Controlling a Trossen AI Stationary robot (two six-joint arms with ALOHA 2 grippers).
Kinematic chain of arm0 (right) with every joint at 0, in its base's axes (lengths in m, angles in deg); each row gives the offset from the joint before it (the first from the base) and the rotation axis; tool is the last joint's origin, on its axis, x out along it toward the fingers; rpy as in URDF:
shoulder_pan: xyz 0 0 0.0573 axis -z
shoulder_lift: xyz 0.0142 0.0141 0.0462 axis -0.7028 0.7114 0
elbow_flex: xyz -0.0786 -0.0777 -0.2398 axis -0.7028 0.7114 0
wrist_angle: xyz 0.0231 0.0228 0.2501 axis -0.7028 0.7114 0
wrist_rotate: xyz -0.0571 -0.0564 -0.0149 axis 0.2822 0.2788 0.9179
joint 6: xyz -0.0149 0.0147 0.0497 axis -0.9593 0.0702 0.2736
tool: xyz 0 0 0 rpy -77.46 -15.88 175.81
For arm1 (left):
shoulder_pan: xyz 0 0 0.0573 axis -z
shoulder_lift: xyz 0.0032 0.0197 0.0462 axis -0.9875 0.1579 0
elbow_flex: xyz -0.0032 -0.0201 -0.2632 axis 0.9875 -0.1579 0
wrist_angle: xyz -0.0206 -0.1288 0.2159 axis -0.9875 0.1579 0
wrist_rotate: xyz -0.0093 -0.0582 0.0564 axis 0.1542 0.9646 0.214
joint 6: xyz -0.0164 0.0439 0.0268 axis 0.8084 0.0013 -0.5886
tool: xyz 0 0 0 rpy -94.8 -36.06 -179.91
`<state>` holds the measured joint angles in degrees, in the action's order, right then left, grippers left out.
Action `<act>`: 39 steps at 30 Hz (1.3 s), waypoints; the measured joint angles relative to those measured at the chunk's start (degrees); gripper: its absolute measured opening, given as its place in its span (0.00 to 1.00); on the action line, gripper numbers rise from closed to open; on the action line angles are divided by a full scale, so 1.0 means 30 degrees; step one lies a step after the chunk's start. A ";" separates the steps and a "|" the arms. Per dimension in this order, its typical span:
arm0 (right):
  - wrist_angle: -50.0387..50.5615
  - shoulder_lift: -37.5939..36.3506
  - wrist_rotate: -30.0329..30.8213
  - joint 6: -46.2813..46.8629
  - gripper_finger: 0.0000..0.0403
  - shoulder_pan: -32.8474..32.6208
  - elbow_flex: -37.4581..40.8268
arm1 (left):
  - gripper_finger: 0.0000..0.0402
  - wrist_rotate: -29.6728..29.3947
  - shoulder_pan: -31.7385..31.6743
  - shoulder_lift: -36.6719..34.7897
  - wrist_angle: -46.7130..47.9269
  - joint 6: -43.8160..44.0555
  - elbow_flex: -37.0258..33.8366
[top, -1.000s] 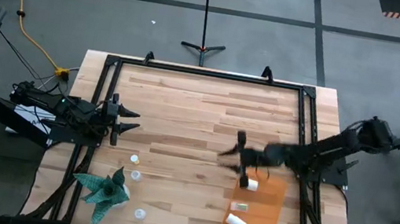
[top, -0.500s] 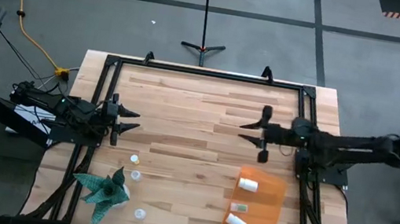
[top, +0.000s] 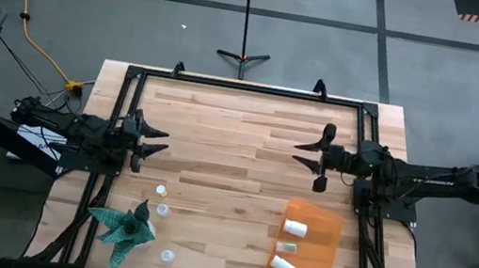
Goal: Pick and place pill bottles into a basket
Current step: Put the yellow medicine bottle into the orange bin
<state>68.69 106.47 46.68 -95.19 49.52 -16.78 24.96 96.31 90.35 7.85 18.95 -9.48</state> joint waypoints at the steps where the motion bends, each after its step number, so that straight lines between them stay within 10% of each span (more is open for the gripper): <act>1: 0.0006 0.0000 0.0157 -0.0186 0.29 0.0000 0.0000 | 0.50 0.0167 0.0000 0.0207 -0.0372 -0.0109 0.0006; 18: 0.0006 0.0008 0.1323 -0.0477 0.29 0.0000 0.0000 | 0.71 0.8851 0.0000 0.6093 -0.0071 0.2156 0.0006; 39: -0.0075 -0.4655 -0.0359 0.0652 0.23 0.1046 0.3475 | 0.71 0.9658 0.0000 0.9089 0.1336 0.3156 -0.0001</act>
<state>68.47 92.50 45.60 -93.23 52.65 -6.35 53.94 96.31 117.62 11.86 28.42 -9.48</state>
